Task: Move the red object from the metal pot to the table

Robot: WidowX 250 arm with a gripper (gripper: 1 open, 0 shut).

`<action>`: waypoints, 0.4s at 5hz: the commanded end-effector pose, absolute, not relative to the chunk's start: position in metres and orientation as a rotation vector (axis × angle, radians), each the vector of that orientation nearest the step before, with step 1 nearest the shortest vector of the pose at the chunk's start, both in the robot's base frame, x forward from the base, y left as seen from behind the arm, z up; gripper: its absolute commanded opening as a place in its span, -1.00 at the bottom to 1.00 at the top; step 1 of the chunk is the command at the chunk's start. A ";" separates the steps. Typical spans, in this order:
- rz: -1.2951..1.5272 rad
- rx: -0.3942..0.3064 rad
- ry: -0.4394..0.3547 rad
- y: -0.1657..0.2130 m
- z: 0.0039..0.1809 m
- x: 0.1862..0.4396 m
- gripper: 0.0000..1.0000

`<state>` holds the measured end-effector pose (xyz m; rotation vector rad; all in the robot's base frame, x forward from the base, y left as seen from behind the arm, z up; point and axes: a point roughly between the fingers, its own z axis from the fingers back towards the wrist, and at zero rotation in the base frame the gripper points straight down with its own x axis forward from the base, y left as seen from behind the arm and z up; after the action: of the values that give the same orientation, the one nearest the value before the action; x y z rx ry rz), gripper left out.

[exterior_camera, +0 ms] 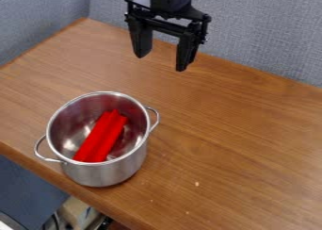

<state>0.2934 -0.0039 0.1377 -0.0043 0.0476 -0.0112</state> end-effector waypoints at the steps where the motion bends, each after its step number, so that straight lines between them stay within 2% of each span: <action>1: -0.009 -0.006 0.065 -0.004 0.131 0.291 1.00; 2: 0.008 0.000 0.087 0.000 0.122 0.264 1.00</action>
<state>0.2628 -0.0035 0.1110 -0.0033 0.1320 -0.0032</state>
